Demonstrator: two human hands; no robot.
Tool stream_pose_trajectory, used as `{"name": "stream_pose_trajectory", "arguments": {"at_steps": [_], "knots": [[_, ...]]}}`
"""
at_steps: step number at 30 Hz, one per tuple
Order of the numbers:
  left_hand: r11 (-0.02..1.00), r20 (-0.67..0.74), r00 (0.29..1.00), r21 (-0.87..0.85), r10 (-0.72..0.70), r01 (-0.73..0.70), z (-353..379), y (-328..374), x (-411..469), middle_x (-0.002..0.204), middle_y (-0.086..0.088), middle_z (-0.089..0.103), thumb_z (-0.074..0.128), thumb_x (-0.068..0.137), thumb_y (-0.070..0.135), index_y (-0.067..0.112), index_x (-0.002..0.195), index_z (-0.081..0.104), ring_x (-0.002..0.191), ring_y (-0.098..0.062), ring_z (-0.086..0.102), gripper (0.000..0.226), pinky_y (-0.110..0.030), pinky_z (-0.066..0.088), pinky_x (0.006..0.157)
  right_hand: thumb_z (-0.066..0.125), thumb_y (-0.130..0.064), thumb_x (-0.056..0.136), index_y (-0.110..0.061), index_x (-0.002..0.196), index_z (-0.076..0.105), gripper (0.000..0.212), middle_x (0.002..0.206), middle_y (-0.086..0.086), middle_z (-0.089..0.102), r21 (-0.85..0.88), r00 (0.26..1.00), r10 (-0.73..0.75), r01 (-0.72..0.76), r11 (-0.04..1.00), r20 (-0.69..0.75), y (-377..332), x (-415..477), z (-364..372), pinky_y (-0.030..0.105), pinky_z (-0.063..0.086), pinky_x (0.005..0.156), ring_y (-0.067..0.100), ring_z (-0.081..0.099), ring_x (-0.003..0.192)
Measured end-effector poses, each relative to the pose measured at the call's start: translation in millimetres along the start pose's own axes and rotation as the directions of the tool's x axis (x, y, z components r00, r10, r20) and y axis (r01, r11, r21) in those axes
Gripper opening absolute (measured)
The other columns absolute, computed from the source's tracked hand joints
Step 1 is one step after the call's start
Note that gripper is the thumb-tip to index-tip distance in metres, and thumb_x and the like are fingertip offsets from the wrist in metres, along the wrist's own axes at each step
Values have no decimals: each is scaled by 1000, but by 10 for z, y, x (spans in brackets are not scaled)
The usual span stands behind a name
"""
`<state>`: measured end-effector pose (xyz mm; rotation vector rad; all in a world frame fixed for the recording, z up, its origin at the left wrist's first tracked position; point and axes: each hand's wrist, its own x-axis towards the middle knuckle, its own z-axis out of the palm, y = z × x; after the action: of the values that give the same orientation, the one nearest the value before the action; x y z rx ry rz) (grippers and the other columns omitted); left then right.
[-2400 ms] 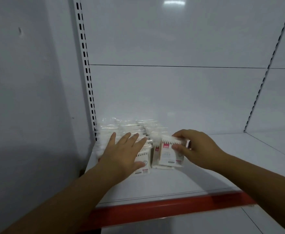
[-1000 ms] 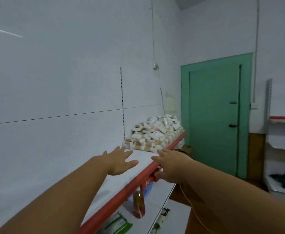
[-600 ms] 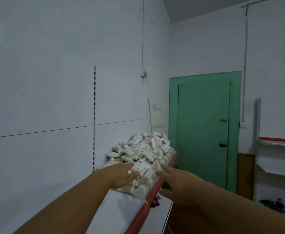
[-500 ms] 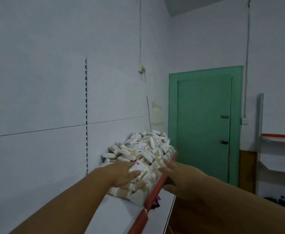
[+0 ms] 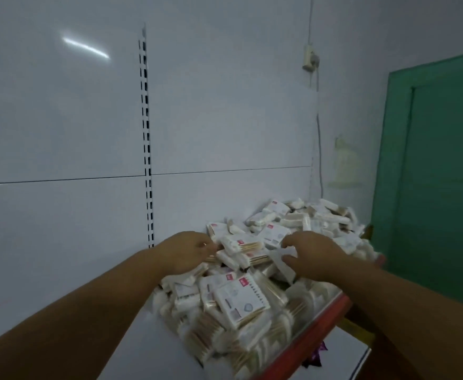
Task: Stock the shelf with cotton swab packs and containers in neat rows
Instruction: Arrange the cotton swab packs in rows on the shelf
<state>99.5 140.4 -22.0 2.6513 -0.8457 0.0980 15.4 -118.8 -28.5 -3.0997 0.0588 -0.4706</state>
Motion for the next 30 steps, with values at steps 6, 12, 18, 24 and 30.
{"name": "stream_pose_trajectory", "arguments": {"at_steps": [6,12,18,24,30], "knots": [[982,-252,959,-165,-131,91,147,-93,174,97,13,67,55,93,30,30,98,68,88,-4,61,13,-20,47,77,69,-58,74,-30,132,48,67,134,-3,49,321,990,-126,99,942,66,-233,757,332,32,42,96,17,48,119],[675,-392,839,-737,-377,-41,272,-35,333,82,-6,72,61,90,7,20,79,70,86,-26,67,19,-33,55,78,80,-24,70,-32,77,62,21,95,-13,56,440,972,-194,232,867,-131,-183,926,404,17,41,75,2,52,89],[450,-268,893,-889,-362,-84,228,-148,435,112,2,66,83,69,26,29,107,62,97,-20,67,43,-42,56,83,83,-17,71,-19,78,72,12,96,-11,59,356,796,-420,581,732,-437,-206,905,219,10,39,77,-1,52,90],[187,-208,872,-973,-442,-137,153,-314,501,105,-13,71,82,59,-2,14,121,55,88,-30,71,70,-34,56,60,79,-22,76,-20,94,69,21,103,-9,58,339,662,-481,727,597,-575,-569,1217,187,13,46,79,2,53,93],[370,-405,697,-905,-591,-212,-43,-641,280,97,-5,73,58,84,1,20,101,65,77,-16,69,26,-27,51,58,64,-37,83,-31,105,63,23,107,-16,57,362,755,-608,653,665,-245,-670,1666,367,30,45,93,5,54,101]]}}
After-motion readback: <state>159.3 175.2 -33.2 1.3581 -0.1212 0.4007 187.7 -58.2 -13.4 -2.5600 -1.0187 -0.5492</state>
